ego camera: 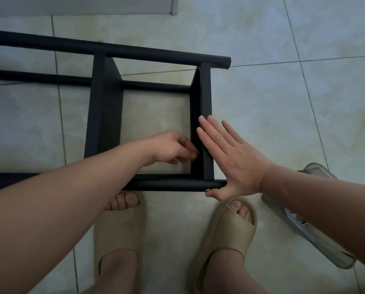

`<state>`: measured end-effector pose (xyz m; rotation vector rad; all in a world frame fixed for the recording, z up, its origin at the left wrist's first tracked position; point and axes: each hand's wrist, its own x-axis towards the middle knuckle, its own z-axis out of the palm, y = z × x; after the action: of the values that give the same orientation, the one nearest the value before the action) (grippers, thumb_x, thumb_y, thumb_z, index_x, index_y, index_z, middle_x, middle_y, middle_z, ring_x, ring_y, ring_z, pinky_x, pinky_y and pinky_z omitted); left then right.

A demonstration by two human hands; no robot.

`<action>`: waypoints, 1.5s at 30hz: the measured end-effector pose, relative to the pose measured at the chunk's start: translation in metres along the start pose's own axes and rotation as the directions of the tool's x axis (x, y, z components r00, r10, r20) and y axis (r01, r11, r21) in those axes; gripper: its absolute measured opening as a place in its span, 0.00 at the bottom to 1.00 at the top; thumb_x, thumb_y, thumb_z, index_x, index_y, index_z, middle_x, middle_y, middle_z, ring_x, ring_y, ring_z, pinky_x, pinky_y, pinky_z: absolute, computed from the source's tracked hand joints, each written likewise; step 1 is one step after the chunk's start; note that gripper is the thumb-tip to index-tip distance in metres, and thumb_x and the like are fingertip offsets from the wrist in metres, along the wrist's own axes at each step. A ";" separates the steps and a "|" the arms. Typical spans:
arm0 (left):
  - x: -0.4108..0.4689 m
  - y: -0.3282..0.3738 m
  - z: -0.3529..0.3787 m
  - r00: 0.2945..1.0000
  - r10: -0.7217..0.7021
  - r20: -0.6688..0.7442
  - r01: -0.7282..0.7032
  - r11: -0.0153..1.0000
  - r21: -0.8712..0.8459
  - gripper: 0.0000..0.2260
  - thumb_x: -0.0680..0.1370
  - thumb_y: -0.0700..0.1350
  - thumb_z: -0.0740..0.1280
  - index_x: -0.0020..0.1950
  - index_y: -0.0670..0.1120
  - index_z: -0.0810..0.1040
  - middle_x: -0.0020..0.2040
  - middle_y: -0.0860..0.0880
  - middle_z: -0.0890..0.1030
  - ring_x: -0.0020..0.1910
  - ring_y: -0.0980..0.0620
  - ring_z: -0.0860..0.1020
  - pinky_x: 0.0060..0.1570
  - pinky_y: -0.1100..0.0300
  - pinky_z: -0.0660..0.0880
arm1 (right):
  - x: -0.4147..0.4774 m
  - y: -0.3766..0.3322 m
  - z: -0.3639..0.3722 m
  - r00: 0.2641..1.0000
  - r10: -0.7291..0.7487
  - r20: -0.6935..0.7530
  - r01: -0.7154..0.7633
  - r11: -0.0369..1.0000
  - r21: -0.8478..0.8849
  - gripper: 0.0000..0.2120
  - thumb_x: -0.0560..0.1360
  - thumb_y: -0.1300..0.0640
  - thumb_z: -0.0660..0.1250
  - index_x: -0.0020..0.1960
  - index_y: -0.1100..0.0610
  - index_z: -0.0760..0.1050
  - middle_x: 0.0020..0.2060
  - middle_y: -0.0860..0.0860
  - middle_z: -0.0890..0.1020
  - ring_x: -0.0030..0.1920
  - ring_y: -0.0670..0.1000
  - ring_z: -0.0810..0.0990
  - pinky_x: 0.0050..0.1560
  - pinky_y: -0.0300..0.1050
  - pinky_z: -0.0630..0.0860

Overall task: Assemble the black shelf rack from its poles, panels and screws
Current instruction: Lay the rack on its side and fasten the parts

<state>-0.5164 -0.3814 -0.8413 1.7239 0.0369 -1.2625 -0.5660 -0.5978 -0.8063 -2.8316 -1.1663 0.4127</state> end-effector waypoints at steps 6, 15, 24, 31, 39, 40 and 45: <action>0.002 -0.008 -0.015 1.000 0.001 0.005 -0.001 0.997 -0.076 0.05 0.79 0.43 0.70 0.49 0.52 0.84 0.43 0.54 0.86 0.42 0.57 0.80 0.47 0.61 0.76 | 0.000 0.002 0.003 1.000 -0.014 -0.020 0.014 1.000 0.018 0.60 0.69 0.25 0.60 0.81 0.67 0.47 0.81 0.64 0.46 0.82 0.62 0.43 0.79 0.65 0.54; 0.004 -0.012 -0.010 0.998 -0.035 0.061 0.048 0.970 -0.239 0.04 0.75 0.36 0.73 0.46 0.45 0.84 0.44 0.47 0.87 0.38 0.57 0.81 0.45 0.65 0.79 | 0.002 0.002 0.005 0.999 -0.014 -0.030 0.015 0.999 0.032 0.59 0.68 0.25 0.61 0.81 0.67 0.49 0.81 0.64 0.48 0.82 0.63 0.44 0.78 0.66 0.56; 0.012 -0.005 0.009 0.977 -0.139 0.162 0.176 0.955 -0.238 0.04 0.76 0.37 0.69 0.46 0.44 0.83 0.41 0.47 0.86 0.38 0.54 0.81 0.47 0.59 0.77 | 0.001 0.002 0.004 1.000 -0.010 -0.022 0.012 0.999 0.048 0.60 0.68 0.25 0.62 0.81 0.67 0.48 0.81 0.63 0.47 0.82 0.63 0.44 0.78 0.66 0.56; 0.011 -0.003 0.011 0.958 -0.139 0.250 0.153 0.987 -0.039 0.04 0.77 0.41 0.71 0.45 0.49 0.83 0.43 0.50 0.87 0.37 0.57 0.81 0.46 0.60 0.75 | 0.002 0.004 0.009 0.998 -0.022 -0.056 0.026 0.997 0.078 0.60 0.68 0.25 0.62 0.82 0.66 0.47 0.81 0.63 0.47 0.82 0.63 0.44 0.77 0.67 0.56; 0.014 0.005 0.016 0.929 -0.155 0.336 0.197 0.976 -0.094 0.07 0.75 0.33 0.70 0.44 0.44 0.82 0.37 0.49 0.83 0.37 0.53 0.79 0.45 0.61 0.75 | 0.002 0.004 0.010 0.998 -0.025 -0.063 0.031 0.996 0.090 0.60 0.68 0.25 0.63 0.81 0.67 0.48 0.81 0.64 0.47 0.82 0.63 0.44 0.77 0.67 0.57; 0.015 0.005 0.015 0.921 -0.169 0.350 0.213 0.973 -0.092 0.07 0.75 0.33 0.69 0.45 0.44 0.82 0.37 0.49 0.83 0.37 0.54 0.79 0.45 0.61 0.75 | 0.002 0.004 0.010 0.998 -0.026 -0.063 0.032 0.995 0.089 0.60 0.68 0.26 0.63 0.81 0.67 0.48 0.81 0.64 0.47 0.82 0.63 0.44 0.77 0.67 0.57; 0.018 0.008 0.015 0.900 -0.212 0.382 0.263 0.961 -0.085 0.07 0.77 0.33 0.67 0.54 0.39 0.81 0.42 0.46 0.82 0.40 0.52 0.80 0.47 0.60 0.77 | 0.003 0.003 0.009 0.998 -0.026 -0.054 0.031 0.995 0.097 0.60 0.68 0.26 0.64 0.81 0.68 0.49 0.81 0.64 0.48 0.82 0.64 0.45 0.78 0.67 0.57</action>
<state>-0.5149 -0.4050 -0.8493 1.3716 0.1117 -1.7122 -0.5641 -0.5986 -0.8165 -2.7223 -1.1421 0.3803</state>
